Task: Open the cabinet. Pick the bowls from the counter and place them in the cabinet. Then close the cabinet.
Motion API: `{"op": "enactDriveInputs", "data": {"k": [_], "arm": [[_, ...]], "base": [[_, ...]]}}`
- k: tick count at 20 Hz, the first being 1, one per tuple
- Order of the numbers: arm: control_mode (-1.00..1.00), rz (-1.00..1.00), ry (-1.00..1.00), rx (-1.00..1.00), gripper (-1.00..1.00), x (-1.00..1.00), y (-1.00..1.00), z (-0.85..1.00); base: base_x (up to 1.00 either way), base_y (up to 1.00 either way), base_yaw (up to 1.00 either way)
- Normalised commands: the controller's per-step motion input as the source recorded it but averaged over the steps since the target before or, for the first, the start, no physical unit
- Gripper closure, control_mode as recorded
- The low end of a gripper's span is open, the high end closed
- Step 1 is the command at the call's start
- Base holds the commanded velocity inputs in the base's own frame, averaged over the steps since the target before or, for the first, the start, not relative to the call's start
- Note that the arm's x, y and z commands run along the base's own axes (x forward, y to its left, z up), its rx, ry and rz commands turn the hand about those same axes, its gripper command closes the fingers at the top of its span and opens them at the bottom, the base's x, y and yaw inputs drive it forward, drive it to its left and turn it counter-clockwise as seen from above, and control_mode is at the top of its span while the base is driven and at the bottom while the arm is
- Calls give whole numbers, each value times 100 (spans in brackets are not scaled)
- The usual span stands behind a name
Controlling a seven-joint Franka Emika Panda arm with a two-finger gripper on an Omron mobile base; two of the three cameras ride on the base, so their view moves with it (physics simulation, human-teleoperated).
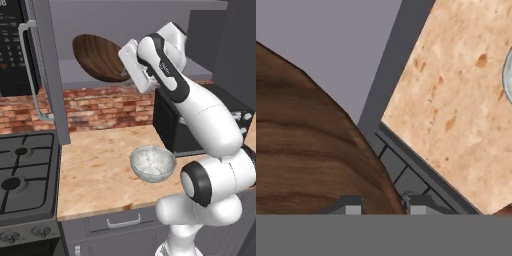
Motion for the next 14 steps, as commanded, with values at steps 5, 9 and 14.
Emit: {"op": "enactDriveInputs", "data": {"k": [5, 9, 14], "arm": [[-100, 0, 0, 0, 100, 26, 17, 0], [-100, 0, 0, 0, 100, 23, 17, 0], [-100, 0, 0, 0, 100, 19, 12, 0]], "base": [[0, 0, 0], [0, 0, 0], [0, 0, 0]]}}
